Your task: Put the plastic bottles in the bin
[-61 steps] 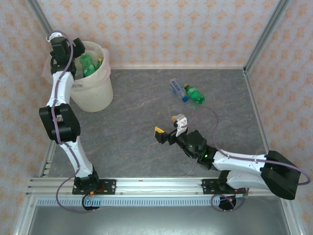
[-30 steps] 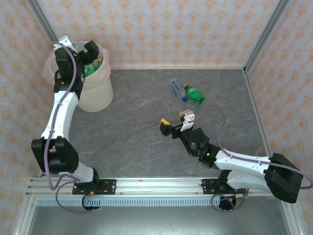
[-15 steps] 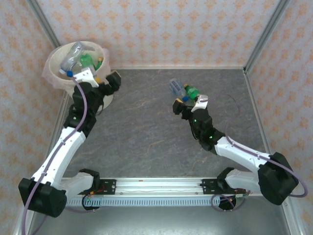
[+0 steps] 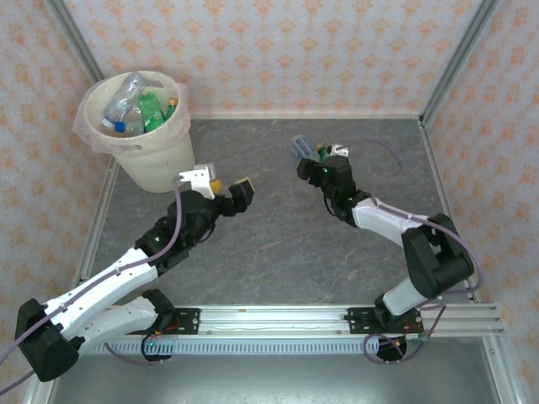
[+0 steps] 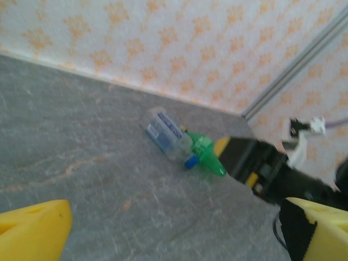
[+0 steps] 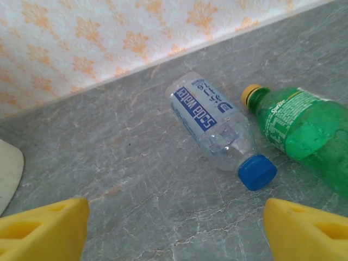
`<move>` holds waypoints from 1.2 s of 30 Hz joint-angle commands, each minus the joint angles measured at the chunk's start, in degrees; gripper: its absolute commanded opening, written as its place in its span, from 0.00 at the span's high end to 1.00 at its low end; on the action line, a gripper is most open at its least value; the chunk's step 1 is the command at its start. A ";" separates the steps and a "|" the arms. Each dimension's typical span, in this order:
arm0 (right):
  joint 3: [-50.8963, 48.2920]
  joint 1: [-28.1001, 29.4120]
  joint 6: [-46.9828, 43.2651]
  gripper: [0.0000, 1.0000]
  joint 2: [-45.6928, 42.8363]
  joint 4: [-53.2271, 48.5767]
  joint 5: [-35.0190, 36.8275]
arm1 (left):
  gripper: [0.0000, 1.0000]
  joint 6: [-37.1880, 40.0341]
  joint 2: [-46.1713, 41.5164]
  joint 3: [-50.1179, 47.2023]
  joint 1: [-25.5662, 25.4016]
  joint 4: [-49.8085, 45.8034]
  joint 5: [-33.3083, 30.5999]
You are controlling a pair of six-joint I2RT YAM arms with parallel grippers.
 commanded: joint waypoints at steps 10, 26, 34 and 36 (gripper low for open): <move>13.06 -4.79 -0.19 0.19 15.34 -5.83 -3.04 | 0.01 -4.06 -2.83 -8.05 -3.91 5.74 -6.15; 23.16 -5.90 -4.79 0.17 25.70 -10.37 -3.40 | 0.01 -4.60 -10.57 -10.38 -3.94 3.35 -8.20; 23.79 -5.96 -7.17 0.22 27.04 -10.02 -11.05 | 0.01 -4.85 -10.46 -11.56 -3.99 4.07 -8.20; 23.74 -5.94 -7.30 0.22 27.10 -10.10 -11.12 | 0.01 -4.93 -10.58 -11.58 -3.98 4.08 -8.09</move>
